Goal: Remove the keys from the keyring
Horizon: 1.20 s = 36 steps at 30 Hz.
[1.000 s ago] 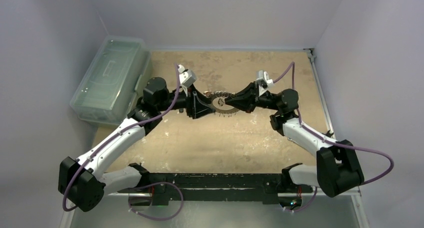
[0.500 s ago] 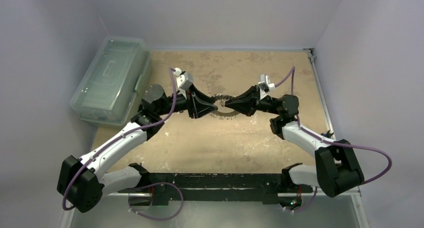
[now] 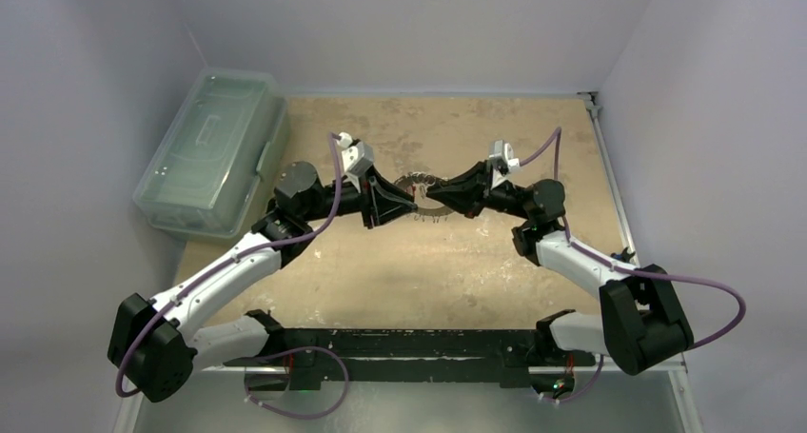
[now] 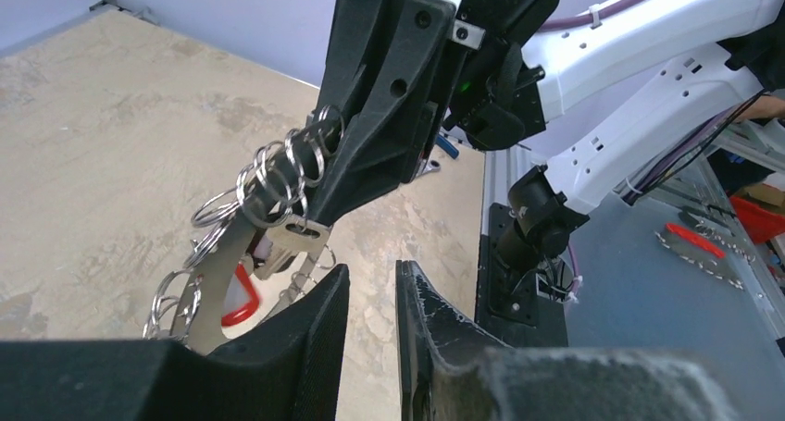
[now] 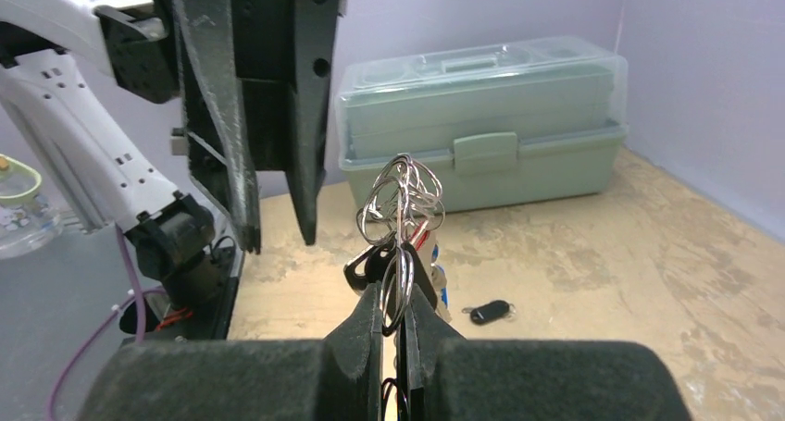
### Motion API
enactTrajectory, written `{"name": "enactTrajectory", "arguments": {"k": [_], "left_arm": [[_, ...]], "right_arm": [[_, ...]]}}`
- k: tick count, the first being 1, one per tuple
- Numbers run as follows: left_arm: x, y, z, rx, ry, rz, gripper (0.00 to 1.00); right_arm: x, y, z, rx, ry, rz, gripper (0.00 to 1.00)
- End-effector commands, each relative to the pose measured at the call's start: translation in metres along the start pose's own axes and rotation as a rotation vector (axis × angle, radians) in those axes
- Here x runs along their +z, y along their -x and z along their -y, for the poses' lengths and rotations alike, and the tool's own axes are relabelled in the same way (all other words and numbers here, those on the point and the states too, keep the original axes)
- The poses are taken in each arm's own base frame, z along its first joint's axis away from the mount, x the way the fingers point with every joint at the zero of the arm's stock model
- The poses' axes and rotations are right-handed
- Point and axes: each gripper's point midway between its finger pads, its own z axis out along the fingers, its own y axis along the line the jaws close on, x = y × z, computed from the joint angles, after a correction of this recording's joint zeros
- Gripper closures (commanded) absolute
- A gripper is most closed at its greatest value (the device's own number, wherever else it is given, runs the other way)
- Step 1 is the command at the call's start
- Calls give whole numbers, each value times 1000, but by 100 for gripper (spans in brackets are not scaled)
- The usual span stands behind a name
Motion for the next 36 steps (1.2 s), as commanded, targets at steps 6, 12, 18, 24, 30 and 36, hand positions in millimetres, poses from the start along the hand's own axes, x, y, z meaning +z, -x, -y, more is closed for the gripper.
{"name": "enactTrajectory", "arguments": {"k": [6, 12, 18, 24, 30, 36], "left_arm": [[14, 28, -13, -10, 50, 59, 65], [24, 31, -22, -17, 68, 64, 68], [31, 30, -23, -5, 62, 64, 71], [32, 33, -10, 19, 0, 61, 87], [28, 35, -5, 42, -6, 58, 100], [23, 46, -10, 77, 12, 85, 100]], "right_arm": [[4, 20, 13, -107, -71, 39, 100], [5, 23, 9, -121, -55, 42, 100], [5, 21, 6, -136, -46, 39, 100], [5, 17, 12, -149, -66, 21, 100], [4, 15, 14, -164, -71, 14, 100], [5, 16, 10, -169, -53, 17, 100]]}}
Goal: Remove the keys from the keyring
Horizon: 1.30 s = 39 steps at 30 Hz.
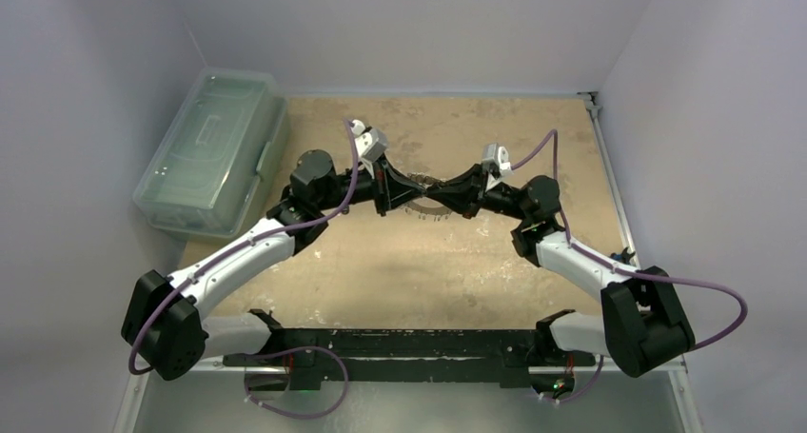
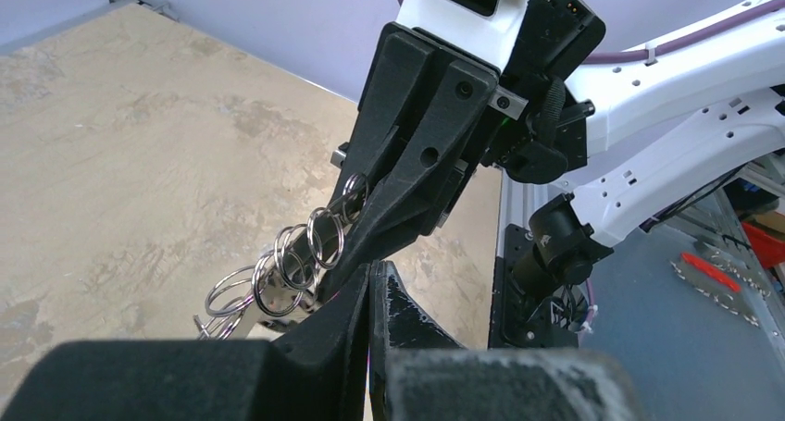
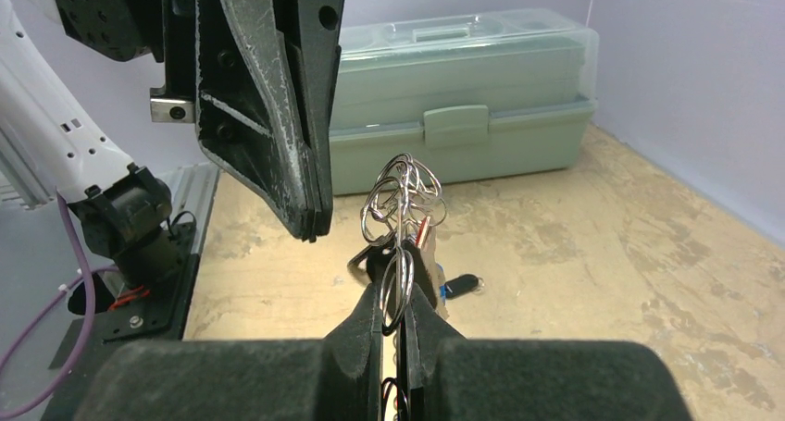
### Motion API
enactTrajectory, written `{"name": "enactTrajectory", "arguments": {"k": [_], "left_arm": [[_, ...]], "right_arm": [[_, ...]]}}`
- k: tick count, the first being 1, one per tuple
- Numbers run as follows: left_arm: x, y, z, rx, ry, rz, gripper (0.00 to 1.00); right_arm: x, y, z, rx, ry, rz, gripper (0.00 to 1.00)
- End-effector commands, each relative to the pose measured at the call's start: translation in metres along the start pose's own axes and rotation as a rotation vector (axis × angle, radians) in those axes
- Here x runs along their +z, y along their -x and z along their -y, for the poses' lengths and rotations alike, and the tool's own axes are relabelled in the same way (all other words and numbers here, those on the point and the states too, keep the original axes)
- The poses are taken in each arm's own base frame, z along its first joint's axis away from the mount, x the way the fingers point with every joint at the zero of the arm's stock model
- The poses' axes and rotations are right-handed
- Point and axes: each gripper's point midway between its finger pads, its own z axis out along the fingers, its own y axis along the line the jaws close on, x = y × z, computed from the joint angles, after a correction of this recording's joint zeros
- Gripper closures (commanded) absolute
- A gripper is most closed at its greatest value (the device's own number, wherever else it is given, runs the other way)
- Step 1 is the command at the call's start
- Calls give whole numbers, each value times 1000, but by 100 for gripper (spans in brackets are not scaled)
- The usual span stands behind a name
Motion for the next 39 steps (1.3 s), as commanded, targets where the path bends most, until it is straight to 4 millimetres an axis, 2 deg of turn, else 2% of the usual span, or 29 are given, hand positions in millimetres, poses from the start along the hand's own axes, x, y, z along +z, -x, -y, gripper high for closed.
{"name": "enactTrajectory", "arguments": {"k": [1, 5, 7, 9, 12, 15, 22, 27, 32, 39], "left_arm": [[-5, 44, 13, 139, -39, 100, 100], [-6, 47, 12, 144, -36, 87, 98], [-9, 43, 12, 126, -28, 66, 92], [-11, 32, 8, 77, -7, 45, 81], [-14, 27, -3, 24, 59, 55, 75], [-17, 29, -15, -28, 107, 65, 75], [-13, 18, -22, -111, 122, 33, 78], [-10, 20, -25, -125, 132, 42, 76], [-9, 24, -29, -137, 150, 50, 69], [-11, 24, -36, -180, 202, 54, 67]], "right_arm": [[4, 35, -5, -112, 13, 79, 100], [3, 37, -7, -117, 22, 86, 100], [4, 39, -7, -122, 20, 91, 100], [4, 41, -5, -127, 13, 92, 100], [6, 41, 0, -120, -4, 78, 100], [7, 42, 1, -111, -7, 70, 100], [7, 46, -4, -94, 11, 87, 100], [6, 46, -8, -98, 31, 93, 100], [6, 47, -11, -106, 41, 100, 100], [5, 47, -11, -115, 38, 110, 100]]}}
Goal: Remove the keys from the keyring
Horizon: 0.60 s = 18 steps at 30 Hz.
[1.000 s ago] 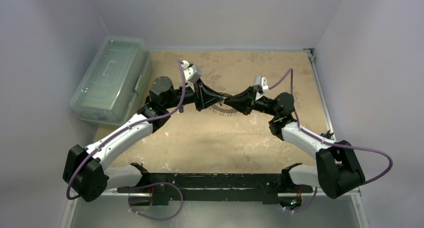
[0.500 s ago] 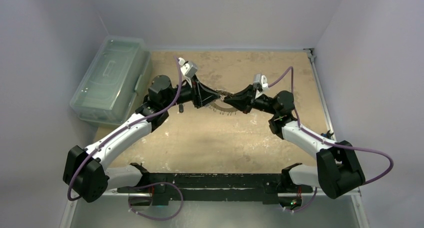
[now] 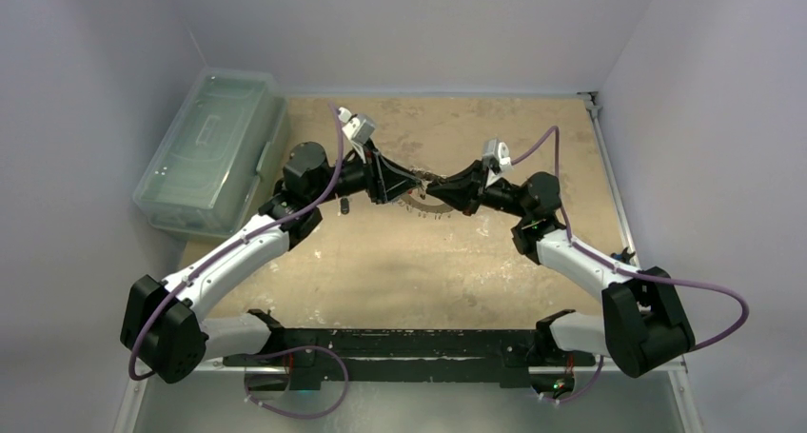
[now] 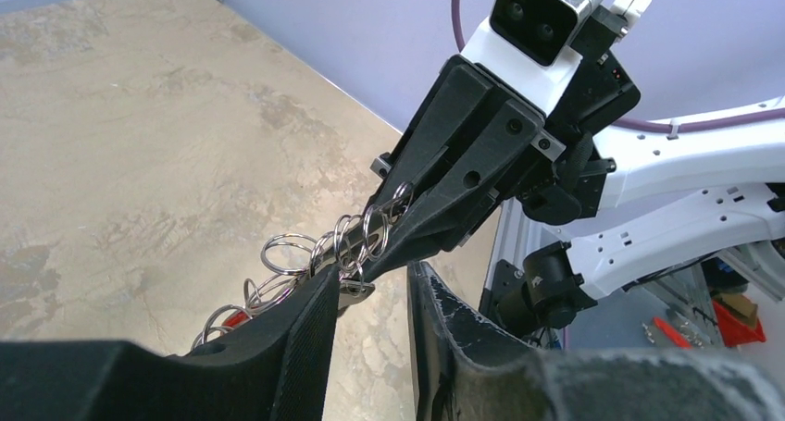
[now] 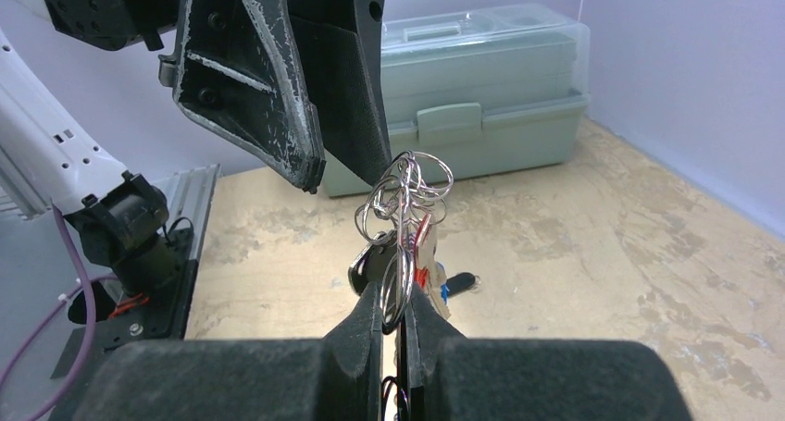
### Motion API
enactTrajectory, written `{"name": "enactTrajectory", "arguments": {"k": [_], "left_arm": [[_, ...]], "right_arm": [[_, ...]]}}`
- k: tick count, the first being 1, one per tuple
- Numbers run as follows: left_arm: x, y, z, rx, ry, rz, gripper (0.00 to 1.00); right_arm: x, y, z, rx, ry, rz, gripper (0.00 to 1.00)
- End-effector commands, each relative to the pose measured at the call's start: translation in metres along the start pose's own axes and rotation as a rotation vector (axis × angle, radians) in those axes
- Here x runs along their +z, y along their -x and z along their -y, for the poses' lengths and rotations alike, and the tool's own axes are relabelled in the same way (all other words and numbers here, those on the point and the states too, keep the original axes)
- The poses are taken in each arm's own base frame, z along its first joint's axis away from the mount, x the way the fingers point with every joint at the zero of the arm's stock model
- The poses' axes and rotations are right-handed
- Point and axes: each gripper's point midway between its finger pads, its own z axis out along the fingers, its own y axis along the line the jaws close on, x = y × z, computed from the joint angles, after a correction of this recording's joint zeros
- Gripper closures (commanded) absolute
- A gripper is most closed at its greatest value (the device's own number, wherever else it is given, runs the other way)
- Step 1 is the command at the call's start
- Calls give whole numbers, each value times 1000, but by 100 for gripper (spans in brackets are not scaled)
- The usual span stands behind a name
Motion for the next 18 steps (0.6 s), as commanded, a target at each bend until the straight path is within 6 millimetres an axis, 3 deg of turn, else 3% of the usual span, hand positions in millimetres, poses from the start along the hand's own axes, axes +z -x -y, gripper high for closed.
{"name": "enactTrajectory", "arguments": {"k": [1, 8, 18], "left_arm": [[3, 10, -13, -42, 77, 32, 67], [7, 13, -24, -108, 137, 48, 65], [13, 1, -41, -171, 248, 17, 65]], "right_arm": [[2, 41, -16, -140, 53, 111, 100], [3, 33, -5, -176, 12, 85, 100], [6, 28, 5, -233, -38, 60, 100]]}}
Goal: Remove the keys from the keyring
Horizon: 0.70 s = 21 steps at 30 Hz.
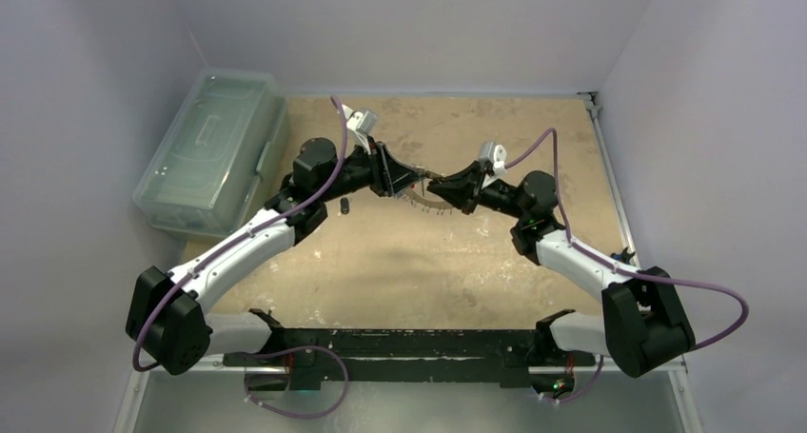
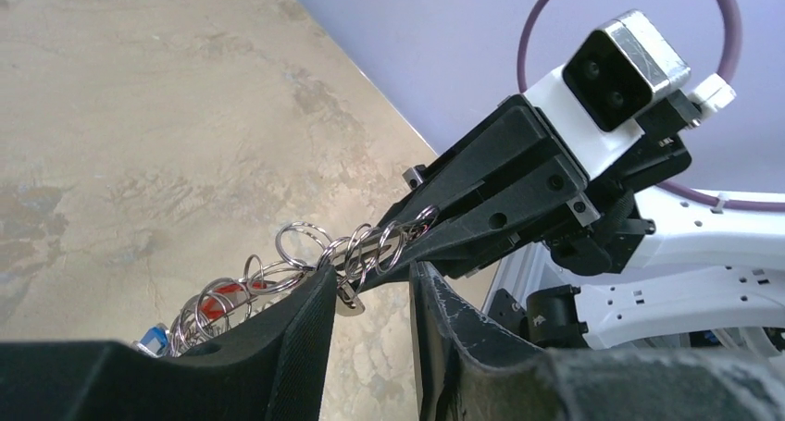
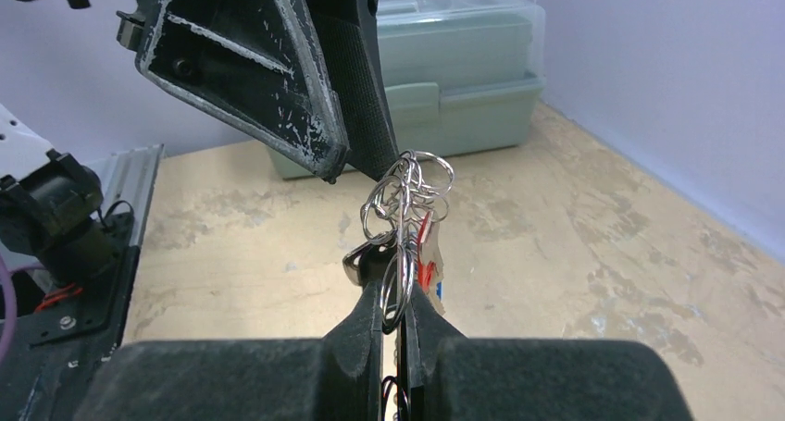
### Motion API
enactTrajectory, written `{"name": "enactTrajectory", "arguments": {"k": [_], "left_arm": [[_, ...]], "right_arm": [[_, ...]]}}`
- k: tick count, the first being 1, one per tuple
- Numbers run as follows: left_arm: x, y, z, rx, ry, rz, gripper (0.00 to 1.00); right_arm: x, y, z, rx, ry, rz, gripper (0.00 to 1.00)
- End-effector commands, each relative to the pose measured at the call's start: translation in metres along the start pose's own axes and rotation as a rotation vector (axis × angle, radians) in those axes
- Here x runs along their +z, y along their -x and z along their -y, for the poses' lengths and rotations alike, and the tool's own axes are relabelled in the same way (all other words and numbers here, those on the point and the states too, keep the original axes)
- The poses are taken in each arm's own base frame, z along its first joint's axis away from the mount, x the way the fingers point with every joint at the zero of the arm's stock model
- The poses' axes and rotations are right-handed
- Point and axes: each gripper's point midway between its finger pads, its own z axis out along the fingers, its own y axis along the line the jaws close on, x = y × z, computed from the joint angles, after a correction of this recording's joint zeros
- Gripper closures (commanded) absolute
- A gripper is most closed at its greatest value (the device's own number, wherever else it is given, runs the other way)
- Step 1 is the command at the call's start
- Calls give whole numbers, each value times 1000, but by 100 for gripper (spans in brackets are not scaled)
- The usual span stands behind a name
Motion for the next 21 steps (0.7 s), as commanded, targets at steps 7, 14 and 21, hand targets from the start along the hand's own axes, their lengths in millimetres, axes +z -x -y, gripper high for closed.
{"name": "enactTrajectory", "arguments": {"k": [7, 14, 21], "left_arm": [[16, 8, -13, -46, 93, 25, 66], [12, 11, 33, 60, -149, 17, 92], [-1, 19, 57, 139, -246, 32, 95]], "right_arm": [[10, 33, -7, -173, 12, 77, 100], [11, 34, -9, -148, 26, 77, 100], [9, 35, -9, -128, 36, 85, 100]]}}
